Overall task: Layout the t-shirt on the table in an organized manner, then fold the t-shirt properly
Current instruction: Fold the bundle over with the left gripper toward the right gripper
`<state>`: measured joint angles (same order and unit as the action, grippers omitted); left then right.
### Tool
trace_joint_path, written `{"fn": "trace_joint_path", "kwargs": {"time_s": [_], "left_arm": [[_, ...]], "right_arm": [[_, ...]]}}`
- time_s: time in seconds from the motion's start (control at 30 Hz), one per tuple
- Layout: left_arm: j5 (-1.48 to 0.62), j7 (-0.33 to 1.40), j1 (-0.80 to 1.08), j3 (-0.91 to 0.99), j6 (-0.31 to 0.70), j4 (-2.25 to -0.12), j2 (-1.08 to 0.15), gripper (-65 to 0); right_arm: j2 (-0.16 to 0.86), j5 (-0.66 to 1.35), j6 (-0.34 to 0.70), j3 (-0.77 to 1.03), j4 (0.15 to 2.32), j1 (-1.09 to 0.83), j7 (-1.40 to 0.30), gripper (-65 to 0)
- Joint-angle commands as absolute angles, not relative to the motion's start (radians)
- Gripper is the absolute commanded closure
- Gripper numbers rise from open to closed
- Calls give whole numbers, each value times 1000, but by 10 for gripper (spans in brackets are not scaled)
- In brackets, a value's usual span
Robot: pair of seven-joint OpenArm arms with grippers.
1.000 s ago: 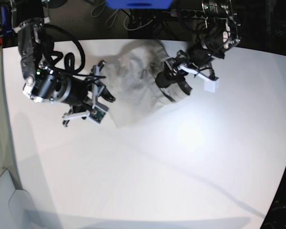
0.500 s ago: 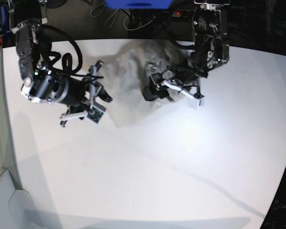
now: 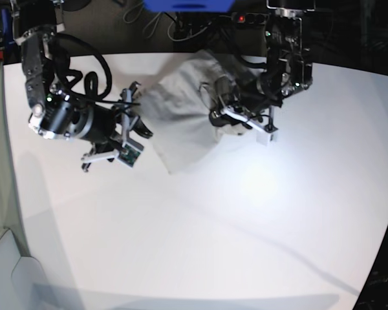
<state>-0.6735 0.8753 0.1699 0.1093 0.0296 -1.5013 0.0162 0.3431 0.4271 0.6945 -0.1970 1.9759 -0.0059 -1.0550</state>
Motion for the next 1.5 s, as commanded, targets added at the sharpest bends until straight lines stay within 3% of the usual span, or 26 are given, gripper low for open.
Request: {"fn": "trace_joint_path", "kwargs": {"time_s": [0.0, 0.03, 0.13, 0.23, 0.57, 0.67, 0.93, 1.03, 1.23, 1.47], "left_arm": [[-634, 915, 154, 85, -5, -1481, 4, -61], [-636, 929, 142, 71, -5, -1466, -8, 0], [-630, 967, 102, 33, -5, -1437, -22, -21], [-628, 980, 87, 30, -5, -1451, -25, 0], [-631, 978, -56, -124, -5, -1475, -179, -2], [-633, 978, -70, -122, -5, -1475, -182, -2], [-630, 972, -71, -128, -4, -1475, -174, -2], [-630, 974, -70, -127, -1, -1475, -183, -2], [-630, 969, -64, -128, 2, -1475, -183, -2], [-630, 966, -85, -124, 2, -1474, -183, -2]], "right_arm": [[348, 441, 698, -191, 1992, 8, -1036, -185], [348, 441, 698, -191, 1992, 8, -1036, -185], [351, 441, 698, -191, 1992, 8, -1036, -185], [352, 441, 698, -191, 1994, 8, -1036, -185], [344, 446, 698, -59, 1995, -15, -1038, -185], [292, 446, 698, -56, 1995, -42, -1038, -182], [127, 440, 698, -56, 1974, -47, -1029, -9], [107, 440, 698, -56, 1908, -36, -1027, 0], [107, 441, 698, -59, 1670, -13, -946, 0], [193, 441, 698, -58, 1607, -68, -851, 0]]}}
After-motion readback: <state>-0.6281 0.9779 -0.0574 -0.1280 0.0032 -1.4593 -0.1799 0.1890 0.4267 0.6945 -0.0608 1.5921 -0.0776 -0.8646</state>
